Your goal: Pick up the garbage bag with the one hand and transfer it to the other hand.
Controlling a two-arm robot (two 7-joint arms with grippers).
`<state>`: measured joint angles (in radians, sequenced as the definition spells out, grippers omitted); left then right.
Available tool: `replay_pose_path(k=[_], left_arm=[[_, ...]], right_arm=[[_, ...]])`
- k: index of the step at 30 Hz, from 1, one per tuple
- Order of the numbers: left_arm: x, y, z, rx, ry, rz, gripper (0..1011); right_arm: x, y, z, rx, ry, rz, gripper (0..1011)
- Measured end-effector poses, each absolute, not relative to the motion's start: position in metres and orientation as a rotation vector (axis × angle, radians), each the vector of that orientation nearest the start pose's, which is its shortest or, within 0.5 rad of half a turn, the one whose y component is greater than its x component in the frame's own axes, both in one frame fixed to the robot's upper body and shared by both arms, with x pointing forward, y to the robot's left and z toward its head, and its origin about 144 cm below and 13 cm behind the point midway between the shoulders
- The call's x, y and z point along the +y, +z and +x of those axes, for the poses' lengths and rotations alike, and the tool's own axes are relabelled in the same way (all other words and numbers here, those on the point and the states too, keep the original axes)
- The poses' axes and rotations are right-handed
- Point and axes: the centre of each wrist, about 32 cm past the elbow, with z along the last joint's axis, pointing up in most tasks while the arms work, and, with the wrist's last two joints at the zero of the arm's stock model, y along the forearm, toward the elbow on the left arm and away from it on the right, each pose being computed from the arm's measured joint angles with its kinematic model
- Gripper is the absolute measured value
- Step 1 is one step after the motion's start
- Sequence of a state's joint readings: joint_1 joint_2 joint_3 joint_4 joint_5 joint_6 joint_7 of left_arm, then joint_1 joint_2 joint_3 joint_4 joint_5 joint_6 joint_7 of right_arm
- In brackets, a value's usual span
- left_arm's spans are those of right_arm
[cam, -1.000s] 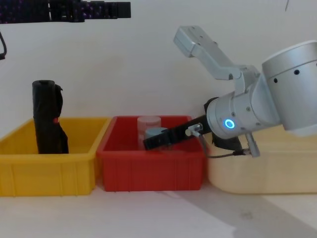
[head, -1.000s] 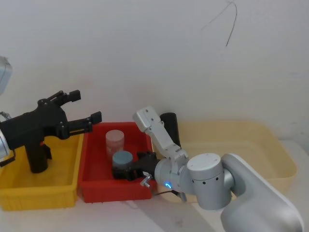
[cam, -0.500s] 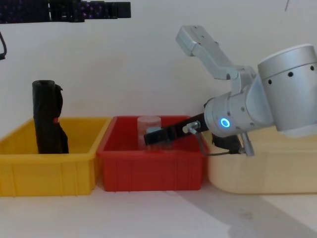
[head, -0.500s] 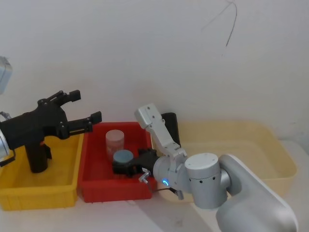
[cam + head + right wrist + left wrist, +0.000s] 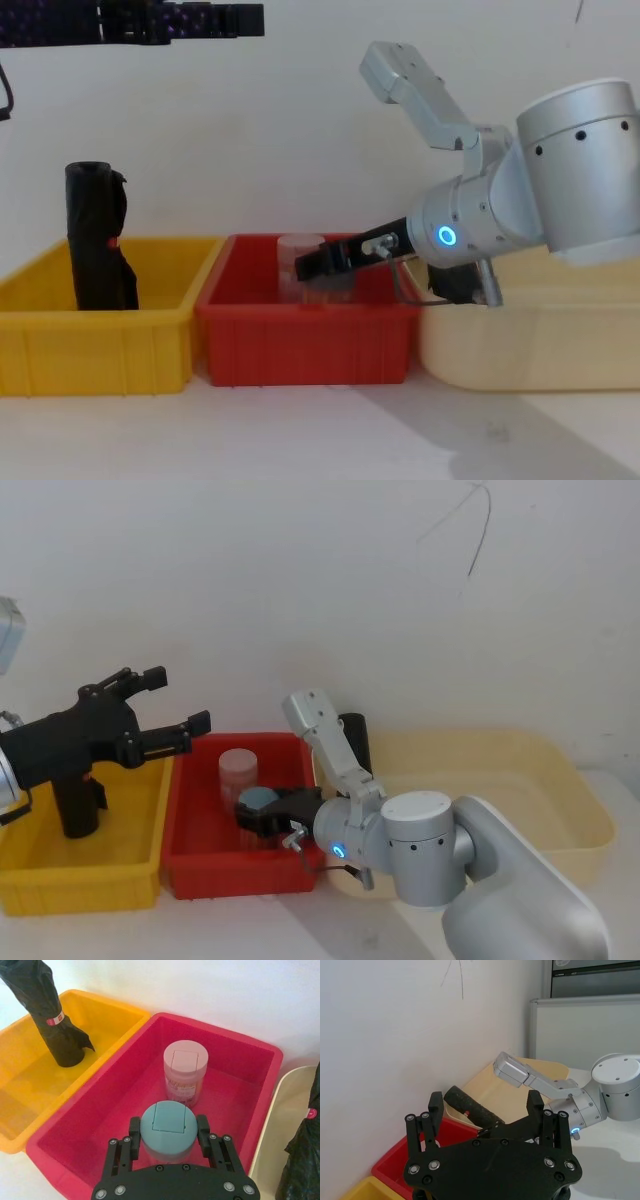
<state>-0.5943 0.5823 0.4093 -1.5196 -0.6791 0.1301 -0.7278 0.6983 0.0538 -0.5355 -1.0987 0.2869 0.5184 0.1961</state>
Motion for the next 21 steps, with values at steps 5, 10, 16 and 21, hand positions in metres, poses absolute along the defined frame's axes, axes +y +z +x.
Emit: replay_pose_path(k=[5,10,16,21], left_arm=[[0.292,1.331,0.568,-0.175,0.53,-0.049,1002],[0.292,1.331,0.568,-0.175,0.53,-0.049,1002],[0.292,1.331,0.568,-0.175,0.53,-0.049,1002],[0.292,1.331,0.568,-0.175,0.53,-0.049,1002]], right_arm=[[-0.104,1.252,0.609,0.204,-0.94,-0.37,658],[-0.105,1.254,0.607,0.226,-0.941,-0.359,658],[-0.108,1.262,0.606,0.237,-0.962,-0.312,658],[-0.116,1.276,0.605,0.231,-0.996,-0.238,658]])
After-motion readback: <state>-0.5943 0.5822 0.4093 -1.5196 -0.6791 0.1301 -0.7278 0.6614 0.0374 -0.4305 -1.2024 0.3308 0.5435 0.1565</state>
